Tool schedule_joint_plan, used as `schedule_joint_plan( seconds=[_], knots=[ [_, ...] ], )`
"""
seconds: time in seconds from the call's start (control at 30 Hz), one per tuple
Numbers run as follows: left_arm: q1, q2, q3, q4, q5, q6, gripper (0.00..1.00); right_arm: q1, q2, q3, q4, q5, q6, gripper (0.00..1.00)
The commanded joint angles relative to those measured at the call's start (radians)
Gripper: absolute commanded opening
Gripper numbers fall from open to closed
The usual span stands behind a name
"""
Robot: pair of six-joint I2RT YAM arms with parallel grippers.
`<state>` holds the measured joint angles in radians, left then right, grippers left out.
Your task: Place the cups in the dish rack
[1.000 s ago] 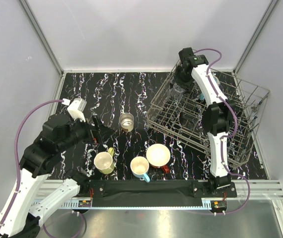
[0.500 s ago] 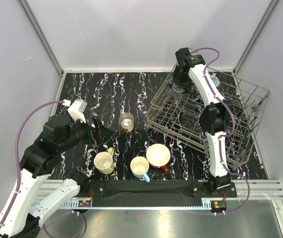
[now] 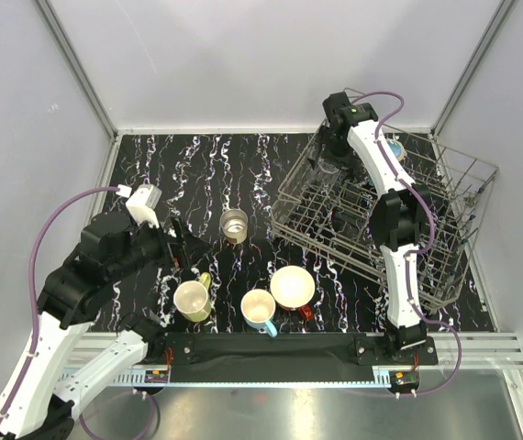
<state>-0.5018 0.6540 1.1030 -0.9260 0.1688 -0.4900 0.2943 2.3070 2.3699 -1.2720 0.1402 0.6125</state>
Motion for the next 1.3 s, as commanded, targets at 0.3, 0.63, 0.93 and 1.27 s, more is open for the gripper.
schedule_joint_plan(
  seconds=[0.3,0.63,0.93,1.27],
  knots=[
    [-0.003,-0.013,0.000,0.027,0.011,0.011,0.99,-0.001,-0.153,-0.141,0.127,-0.071,-0.036,0.88],
    [-0.003,-0.013,-0.002,0.022,0.006,0.014,0.99,0.000,-0.300,-0.300,0.287,-0.085,-0.079,0.86],
    [-0.003,0.002,-0.014,0.026,-0.011,0.021,0.99,-0.001,-0.449,-0.464,0.327,-0.080,-0.046,0.83],
    [-0.003,0.206,0.026,-0.007,-0.112,0.053,0.97,0.000,-0.629,-0.606,0.140,-0.073,-0.050,1.00]
  ],
)
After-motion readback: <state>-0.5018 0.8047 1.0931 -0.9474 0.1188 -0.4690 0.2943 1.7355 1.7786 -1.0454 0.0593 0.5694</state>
